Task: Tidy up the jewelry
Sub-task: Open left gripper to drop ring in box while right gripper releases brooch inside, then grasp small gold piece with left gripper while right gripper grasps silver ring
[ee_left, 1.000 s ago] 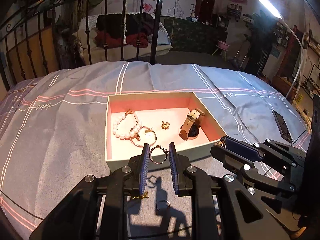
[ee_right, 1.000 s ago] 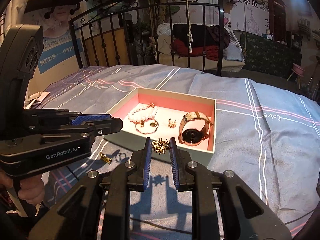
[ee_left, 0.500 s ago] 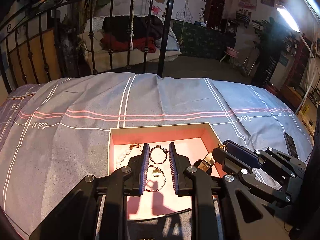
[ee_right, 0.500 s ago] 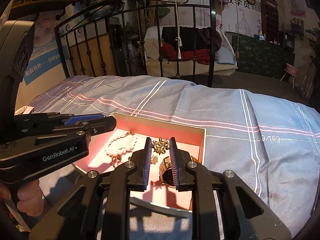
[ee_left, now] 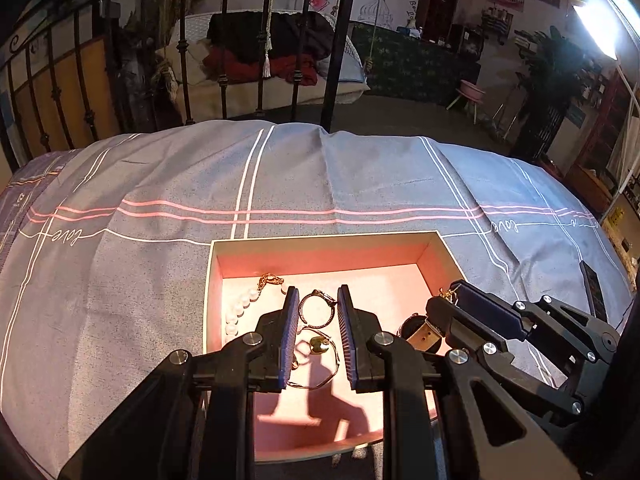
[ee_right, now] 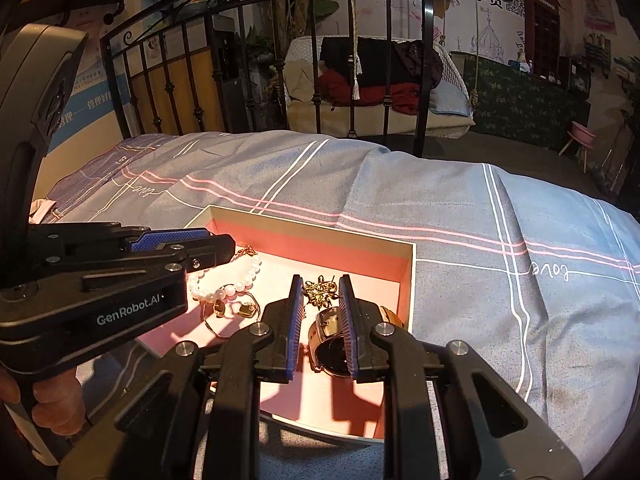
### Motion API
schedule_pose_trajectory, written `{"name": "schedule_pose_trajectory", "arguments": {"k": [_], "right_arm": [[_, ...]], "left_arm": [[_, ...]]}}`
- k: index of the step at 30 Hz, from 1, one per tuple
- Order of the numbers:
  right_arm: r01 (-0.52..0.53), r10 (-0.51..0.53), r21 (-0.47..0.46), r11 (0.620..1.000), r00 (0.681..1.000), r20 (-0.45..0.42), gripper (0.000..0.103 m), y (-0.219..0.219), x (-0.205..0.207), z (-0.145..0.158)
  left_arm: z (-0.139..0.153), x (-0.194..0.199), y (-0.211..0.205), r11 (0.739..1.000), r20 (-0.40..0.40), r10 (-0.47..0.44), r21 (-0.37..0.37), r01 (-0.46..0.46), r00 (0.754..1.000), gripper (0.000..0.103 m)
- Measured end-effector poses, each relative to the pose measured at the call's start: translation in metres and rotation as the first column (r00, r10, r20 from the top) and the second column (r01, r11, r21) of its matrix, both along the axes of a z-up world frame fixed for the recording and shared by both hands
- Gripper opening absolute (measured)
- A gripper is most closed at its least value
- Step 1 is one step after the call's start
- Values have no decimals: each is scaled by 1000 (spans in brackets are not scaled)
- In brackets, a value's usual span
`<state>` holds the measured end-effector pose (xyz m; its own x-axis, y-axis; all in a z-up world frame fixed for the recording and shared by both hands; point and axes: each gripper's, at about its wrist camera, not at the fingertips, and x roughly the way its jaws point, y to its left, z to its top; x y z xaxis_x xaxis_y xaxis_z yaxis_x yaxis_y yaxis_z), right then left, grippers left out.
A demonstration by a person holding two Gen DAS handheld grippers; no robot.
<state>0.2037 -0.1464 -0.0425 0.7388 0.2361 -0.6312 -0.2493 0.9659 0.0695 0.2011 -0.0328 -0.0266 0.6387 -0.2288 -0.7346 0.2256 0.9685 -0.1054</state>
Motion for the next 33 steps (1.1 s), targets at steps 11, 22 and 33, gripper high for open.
{"name": "schedule_pose_trajectory", "arguments": {"k": [11, 22, 33], "right_arm": [[9, -9, -28, 1000, 1000, 7, 20, 4, -1, -4], [40, -40, -1, 999, 993, 109, 60, -9, -46, 23], [-46, 47, 39, 998, 998, -44, 62, 0, -122, -31]], "left_arm": [[-4, 2, 1, 1000, -20, 18, 3, -18, 1000, 24], [25, -43, 17, 998, 52, 16, -57, -13, 999, 61], [-39, -101, 39, 1000, -65, -5, -5, 5, 998, 61]]}}
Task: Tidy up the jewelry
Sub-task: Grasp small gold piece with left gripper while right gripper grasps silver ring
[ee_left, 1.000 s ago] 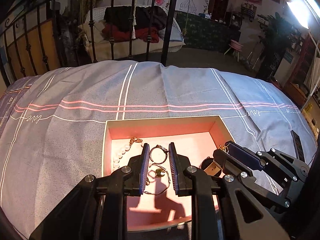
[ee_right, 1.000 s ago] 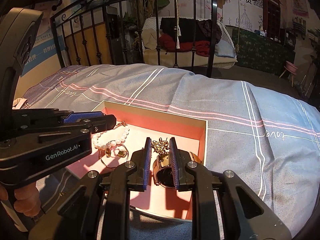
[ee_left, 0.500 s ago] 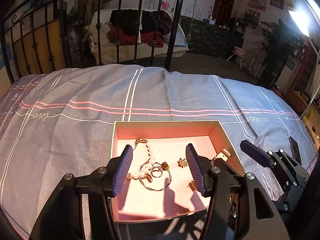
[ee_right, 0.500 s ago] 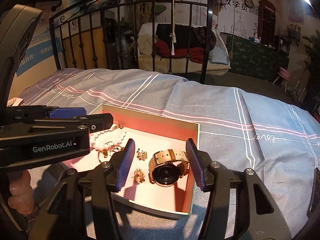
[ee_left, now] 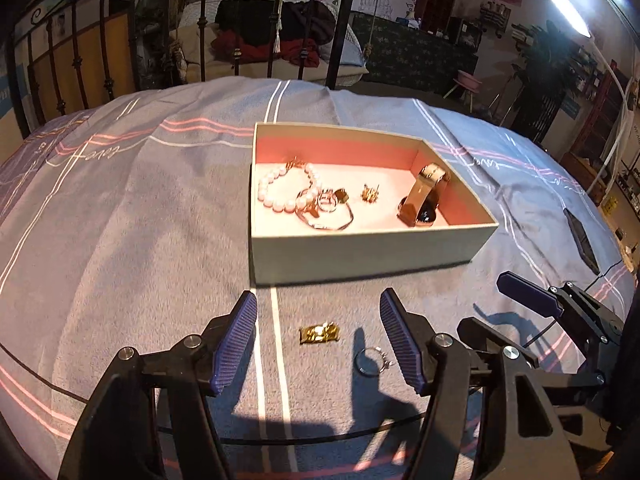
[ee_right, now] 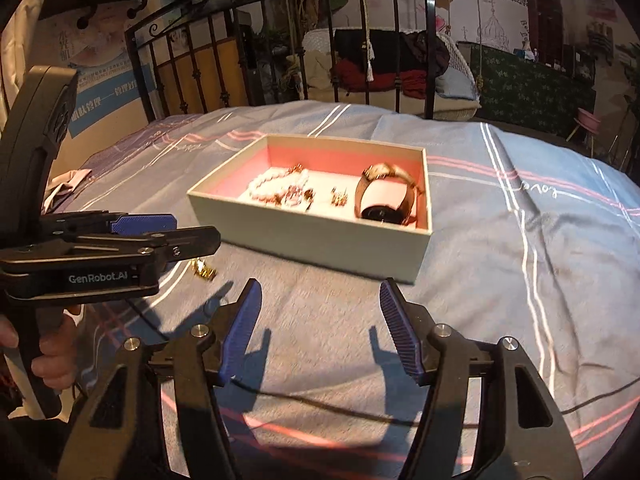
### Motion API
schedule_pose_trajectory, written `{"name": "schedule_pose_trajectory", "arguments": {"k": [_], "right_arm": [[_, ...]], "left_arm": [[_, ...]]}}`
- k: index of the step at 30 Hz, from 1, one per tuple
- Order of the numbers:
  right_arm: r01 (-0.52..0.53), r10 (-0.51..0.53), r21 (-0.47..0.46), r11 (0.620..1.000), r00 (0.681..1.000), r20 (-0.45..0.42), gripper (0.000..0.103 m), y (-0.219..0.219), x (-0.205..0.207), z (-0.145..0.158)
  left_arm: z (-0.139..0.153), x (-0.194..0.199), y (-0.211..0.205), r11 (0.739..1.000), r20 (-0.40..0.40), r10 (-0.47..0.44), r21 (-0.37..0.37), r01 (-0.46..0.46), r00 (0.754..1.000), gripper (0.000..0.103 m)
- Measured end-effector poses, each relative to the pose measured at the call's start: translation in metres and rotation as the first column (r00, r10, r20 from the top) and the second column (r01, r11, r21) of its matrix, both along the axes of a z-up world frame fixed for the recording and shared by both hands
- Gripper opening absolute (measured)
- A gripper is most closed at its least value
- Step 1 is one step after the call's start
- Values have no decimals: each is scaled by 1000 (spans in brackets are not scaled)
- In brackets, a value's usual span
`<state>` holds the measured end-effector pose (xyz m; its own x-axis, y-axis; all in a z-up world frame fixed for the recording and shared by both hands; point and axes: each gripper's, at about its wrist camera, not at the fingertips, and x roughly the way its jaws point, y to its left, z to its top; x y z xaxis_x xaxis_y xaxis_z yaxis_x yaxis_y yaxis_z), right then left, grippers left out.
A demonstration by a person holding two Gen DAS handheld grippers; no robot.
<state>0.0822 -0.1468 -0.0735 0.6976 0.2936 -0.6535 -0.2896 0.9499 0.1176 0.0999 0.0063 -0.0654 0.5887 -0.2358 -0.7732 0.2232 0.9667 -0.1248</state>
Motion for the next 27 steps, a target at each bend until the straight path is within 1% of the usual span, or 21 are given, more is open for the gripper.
{"name": "schedule_pose_trajectory", "arguments": {"k": [3, 4, 8, 12, 15, 17, 18, 20, 22, 23, 24, 25, 27], "right_arm": [[-39, 38, 0, 999, 999, -37, 62, 11, -2, -12], [-47, 47, -3, 999, 998, -38, 62, 13, -2, -13], [-66, 65, -9, 998, 997, -44, 62, 20, -2, -15], [-77, 77, 5, 997, 995, -60, 62, 26, 3, -17], [-116, 115, -4, 993, 991, -67, 62, 37, 9, -17], [-153, 152, -11, 988, 985, -85, 60, 47, 12, -20], [-166, 164, -16, 986, 983, -89, 55, 51, 14, -22], [-192, 189, -28, 981, 978, -86, 51, 58, 15, -23], [-211, 208, -40, 977, 975, -82, 39, 63, 16, -23], [-222, 218, -51, 974, 973, -80, 35, 66, 16, -24], [-233, 228, -58, 971, 970, -80, 25, 68, 15, -24], [-245, 240, -57, 968, 967, -83, 20, 69, 15, -24], [-250, 245, -41, 967, 965, -90, 20, 66, 15, -23]], "left_arm": [[-11, 3, 3, 1000, -29, -3, -4, 3, 1000, 57], [-13, 3, 3, 1000, -31, -9, -5, 9, 999, 53], [-17, 7, 4, 1000, -47, -13, -7, 13, 999, 42], [-19, 7, 5, 1000, -48, -21, -13, 20, 999, 23], [-19, 6, 6, 999, -49, -23, -29, 21, 999, 23], [-18, 7, 7, 999, -53, -22, -36, 20, 998, 23], [-18, 7, 8, 999, -55, -21, -39, 19, 998, 23], [-17, 8, 9, 999, -58, -19, -45, 16, 998, 23], [-17, 8, 9, 999, -61, -18, -48, 15, 998, 23], [-17, 7, 10, 999, -63, -16, -53, 13, 998, 23], [-16, 7, 10, 998, -65, -15, -58, 11, 998, 23], [-16, 7, 11, 998, -66, -14, -59, 10, 998, 23], [-15, 6, 10, 998, -63, -15, -57, 11, 998, 23]]}}
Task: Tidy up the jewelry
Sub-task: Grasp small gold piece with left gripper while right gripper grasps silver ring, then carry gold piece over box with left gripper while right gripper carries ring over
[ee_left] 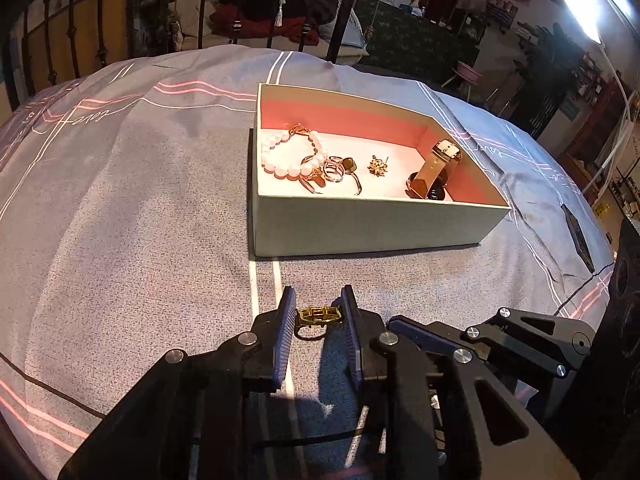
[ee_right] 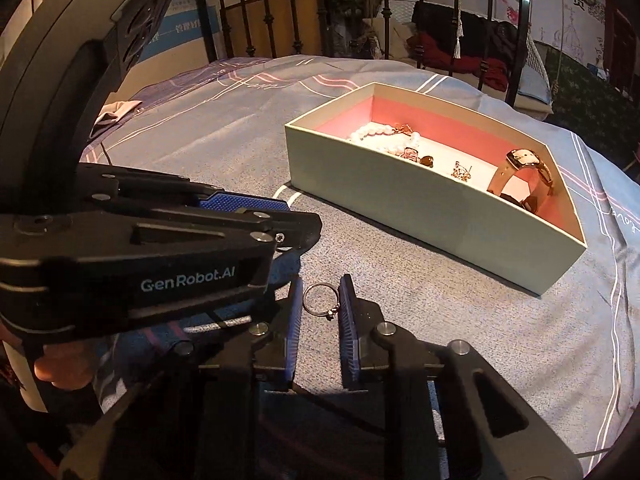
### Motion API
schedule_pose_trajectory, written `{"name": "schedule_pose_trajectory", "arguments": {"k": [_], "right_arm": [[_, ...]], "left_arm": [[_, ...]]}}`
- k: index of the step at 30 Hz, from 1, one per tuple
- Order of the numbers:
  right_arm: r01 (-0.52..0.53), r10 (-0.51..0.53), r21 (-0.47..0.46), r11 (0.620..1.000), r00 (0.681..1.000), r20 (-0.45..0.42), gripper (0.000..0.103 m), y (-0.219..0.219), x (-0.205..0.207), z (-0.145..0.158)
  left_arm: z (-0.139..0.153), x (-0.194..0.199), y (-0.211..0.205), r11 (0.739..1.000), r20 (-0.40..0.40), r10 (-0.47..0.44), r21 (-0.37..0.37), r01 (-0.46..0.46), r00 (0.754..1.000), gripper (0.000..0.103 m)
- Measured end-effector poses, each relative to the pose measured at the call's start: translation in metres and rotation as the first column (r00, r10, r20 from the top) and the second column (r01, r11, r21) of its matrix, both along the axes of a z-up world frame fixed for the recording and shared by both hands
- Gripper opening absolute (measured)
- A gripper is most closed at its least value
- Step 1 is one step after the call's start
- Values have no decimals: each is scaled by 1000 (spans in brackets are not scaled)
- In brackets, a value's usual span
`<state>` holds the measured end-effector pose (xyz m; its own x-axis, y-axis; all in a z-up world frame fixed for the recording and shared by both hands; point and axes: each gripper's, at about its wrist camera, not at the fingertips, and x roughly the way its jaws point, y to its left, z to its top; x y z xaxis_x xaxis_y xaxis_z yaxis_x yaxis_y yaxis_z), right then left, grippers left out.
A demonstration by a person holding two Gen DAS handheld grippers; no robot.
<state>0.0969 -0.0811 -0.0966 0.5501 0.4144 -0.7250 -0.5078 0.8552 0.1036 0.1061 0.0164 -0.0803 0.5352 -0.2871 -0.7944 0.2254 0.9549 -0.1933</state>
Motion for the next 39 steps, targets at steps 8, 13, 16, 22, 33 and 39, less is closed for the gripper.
{"name": "schedule_pose_trajectory", "arguments": {"k": [8, 13, 16, 22, 33, 39], "right_arm": [[93, -94, 51, 994, 996, 10, 20, -33, -10, 8], [118, -120, 66, 991, 992, 28, 20, -42, -13, 14], [121, -124, 73, 990, 992, 38, 20, -43, -12, 17], [137, -142, 80, 987, 988, 63, 20, -48, -9, 26], [233, -250, 107, 967, 949, 193, 20, -70, 25, 72], [258, -273, 98, 961, 944, 188, 20, -76, 53, 75]], "left_arm": [[7, -6, -5, 1000, 24, -14, 1, 14, 1000, 23], [16, -8, -8, 1000, 44, -20, 0, 20, 999, 23], [22, -10, -10, 1000, 59, -25, 0, 25, 998, 23], [38, -10, -15, 999, 92, -30, -9, 31, 995, 23], [74, 33, -30, 1000, 191, 15, -22, -11, 981, 23], [80, 56, -39, 1000, 204, 16, -5, -16, 979, 23]]}}
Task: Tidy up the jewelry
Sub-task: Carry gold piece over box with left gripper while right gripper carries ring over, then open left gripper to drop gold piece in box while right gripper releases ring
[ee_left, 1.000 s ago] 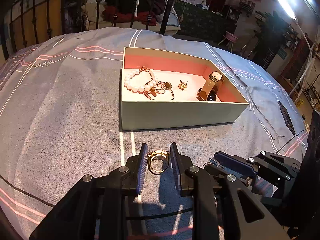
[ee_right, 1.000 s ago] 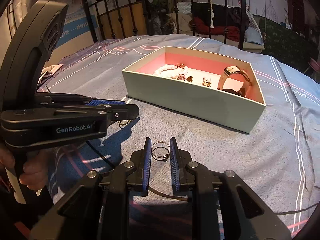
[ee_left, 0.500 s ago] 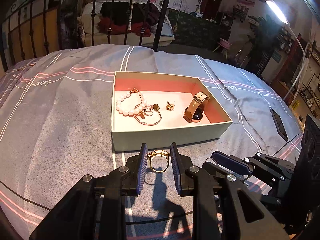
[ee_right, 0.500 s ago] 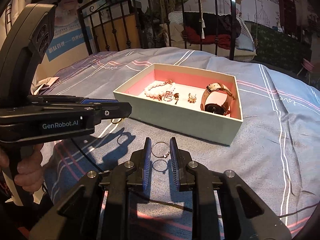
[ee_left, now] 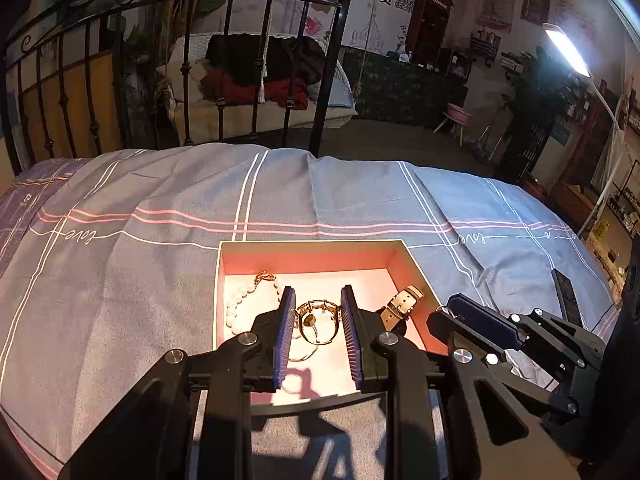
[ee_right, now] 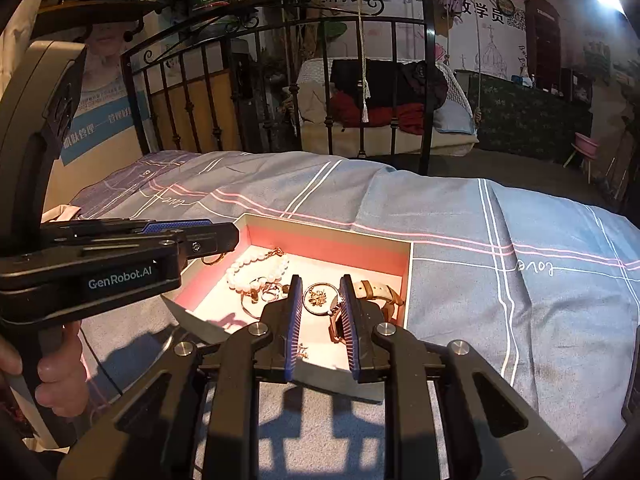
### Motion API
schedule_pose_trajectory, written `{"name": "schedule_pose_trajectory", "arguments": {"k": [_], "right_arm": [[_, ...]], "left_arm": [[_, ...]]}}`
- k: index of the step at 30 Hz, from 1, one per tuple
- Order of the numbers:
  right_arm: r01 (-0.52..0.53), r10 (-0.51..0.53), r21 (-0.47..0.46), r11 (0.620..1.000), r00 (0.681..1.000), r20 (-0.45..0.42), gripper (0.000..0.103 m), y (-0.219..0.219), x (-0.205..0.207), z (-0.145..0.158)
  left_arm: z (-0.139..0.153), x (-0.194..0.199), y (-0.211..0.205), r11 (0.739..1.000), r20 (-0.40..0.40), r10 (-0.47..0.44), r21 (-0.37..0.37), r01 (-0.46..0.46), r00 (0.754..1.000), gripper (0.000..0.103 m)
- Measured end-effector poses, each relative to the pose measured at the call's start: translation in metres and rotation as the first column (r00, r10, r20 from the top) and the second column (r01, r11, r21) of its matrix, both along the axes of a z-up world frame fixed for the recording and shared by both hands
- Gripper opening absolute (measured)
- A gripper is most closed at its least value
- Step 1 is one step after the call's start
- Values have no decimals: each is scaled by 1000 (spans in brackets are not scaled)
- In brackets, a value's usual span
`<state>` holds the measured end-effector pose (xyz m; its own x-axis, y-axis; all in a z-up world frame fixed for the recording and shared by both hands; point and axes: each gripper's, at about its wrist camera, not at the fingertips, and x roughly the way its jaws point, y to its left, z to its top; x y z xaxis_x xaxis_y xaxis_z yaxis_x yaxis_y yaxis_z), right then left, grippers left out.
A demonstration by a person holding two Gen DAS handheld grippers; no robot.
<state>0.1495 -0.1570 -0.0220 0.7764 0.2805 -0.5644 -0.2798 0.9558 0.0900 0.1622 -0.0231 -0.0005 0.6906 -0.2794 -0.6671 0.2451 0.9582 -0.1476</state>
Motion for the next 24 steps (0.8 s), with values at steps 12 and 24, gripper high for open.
{"name": "schedule_pose_trajectory", "arguments": {"k": [12, 24], "right_arm": [[23, -25, -33, 999, 998, -59, 20, 6, 51, -16], [29, -33, -56, 998, 996, -81, 20, 10, 61, -26]], "left_arm": [[-27, 43, -6, 999, -89, 41, 31, -38, 995, 23], [-37, 50, -7, 998, -107, 45, 58, -39, 993, 23]]}}
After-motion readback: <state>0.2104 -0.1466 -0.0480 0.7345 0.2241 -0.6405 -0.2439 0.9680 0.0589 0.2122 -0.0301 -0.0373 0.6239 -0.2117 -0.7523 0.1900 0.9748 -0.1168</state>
